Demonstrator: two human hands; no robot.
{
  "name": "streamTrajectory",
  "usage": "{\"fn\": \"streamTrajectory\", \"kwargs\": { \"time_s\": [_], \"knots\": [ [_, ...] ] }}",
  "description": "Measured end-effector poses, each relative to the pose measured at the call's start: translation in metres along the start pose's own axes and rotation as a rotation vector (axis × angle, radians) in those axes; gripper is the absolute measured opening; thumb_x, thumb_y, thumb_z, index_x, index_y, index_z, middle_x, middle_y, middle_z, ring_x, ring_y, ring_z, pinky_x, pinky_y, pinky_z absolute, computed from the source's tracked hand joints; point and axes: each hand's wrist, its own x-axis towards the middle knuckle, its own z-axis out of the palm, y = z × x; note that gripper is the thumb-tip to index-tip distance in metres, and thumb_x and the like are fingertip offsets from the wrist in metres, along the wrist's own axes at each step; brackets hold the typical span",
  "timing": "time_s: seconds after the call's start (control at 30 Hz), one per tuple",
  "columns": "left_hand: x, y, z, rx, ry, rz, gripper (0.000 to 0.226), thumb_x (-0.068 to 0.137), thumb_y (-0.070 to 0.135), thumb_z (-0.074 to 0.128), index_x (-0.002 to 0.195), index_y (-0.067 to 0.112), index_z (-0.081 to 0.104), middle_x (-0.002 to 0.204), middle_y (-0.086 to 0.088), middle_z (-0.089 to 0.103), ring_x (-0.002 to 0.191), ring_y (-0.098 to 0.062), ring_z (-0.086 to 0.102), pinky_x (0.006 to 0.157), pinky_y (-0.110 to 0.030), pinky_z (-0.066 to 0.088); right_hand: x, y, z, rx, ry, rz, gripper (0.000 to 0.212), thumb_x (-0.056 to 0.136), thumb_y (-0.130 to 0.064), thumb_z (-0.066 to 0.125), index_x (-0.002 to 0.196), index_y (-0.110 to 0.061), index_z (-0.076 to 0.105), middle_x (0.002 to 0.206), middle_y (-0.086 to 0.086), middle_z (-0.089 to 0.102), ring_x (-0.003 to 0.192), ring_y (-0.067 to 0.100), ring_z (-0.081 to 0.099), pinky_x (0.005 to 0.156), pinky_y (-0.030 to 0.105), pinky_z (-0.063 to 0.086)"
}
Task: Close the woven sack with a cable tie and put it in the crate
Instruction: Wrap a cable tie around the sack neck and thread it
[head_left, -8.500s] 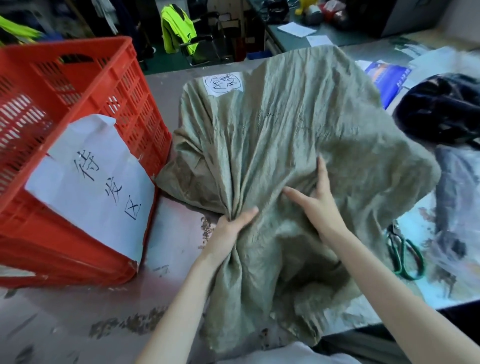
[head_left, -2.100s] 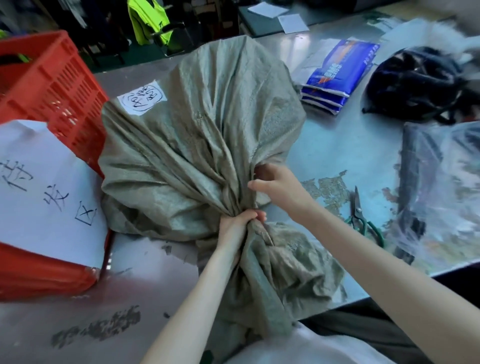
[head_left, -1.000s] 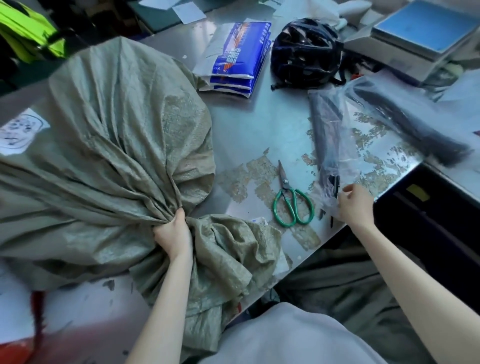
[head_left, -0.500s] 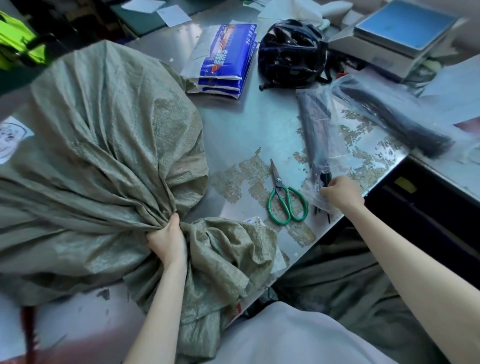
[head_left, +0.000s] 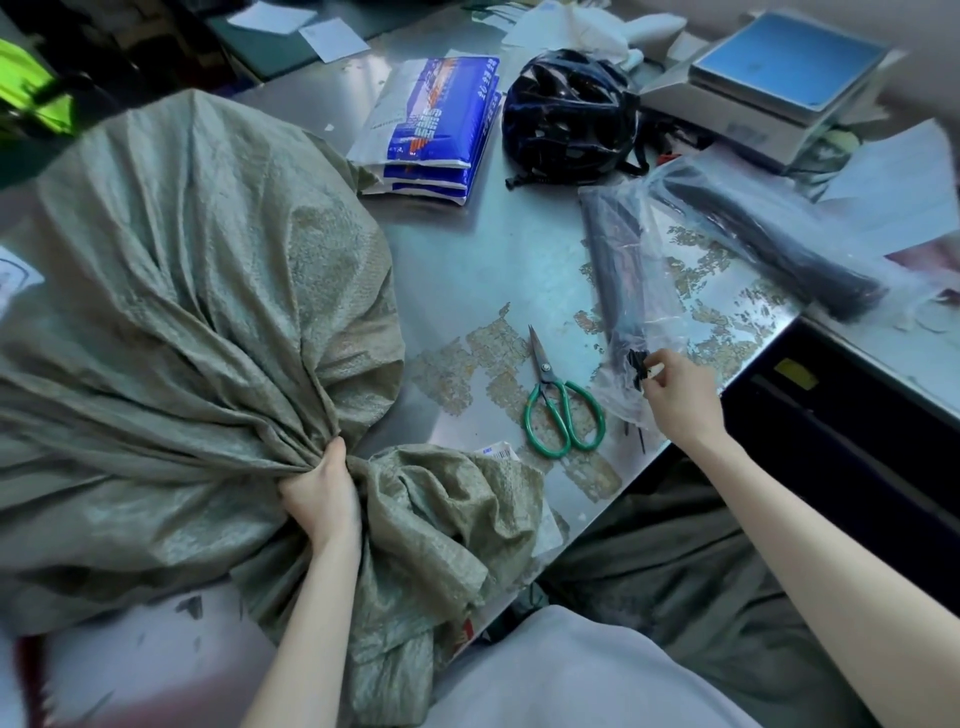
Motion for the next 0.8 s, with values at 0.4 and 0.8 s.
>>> {"fn": "streamTrajectory", "kwargs": {
  "time_s": [0.4, 0.8],
  "knots": [
    [0.000, 0.001, -0.002, -0.011, -0.029, 0.023, 0.045, 0.077, 0.015, 0.073, 0.116, -0.004, 0.064, 0.124, -0.011, 0.065, 0.115, -0.015, 0.060, 0.100, -0.030, 0.046, -0.015, -0.041, -0.011, 0.372, -0.035, -0.137, 0.039, 0.083, 0.014, 0.039, 0.094, -0.005, 0.071, 0.076, 0.005, 0.065, 0.068, 0.019, 0.057, 0.064, 0.029, 0.047],
    [0.001, 0.000, -0.003, -0.026, -0.055, 0.041, 0.044, 0.077, 0.014, 0.073, 0.117, -0.003, 0.064, 0.123, -0.007, 0.064, 0.115, -0.011, 0.059, 0.100, -0.027, 0.045, -0.026, -0.076, -0.036, 0.411, 0.114, -0.373, 0.021, 0.092, -0.016, 0.058, 0.084, -0.002, 0.071, 0.069, 0.010, 0.067, 0.060, 0.023, 0.058, 0.056, 0.027, 0.042]
  ]
}}
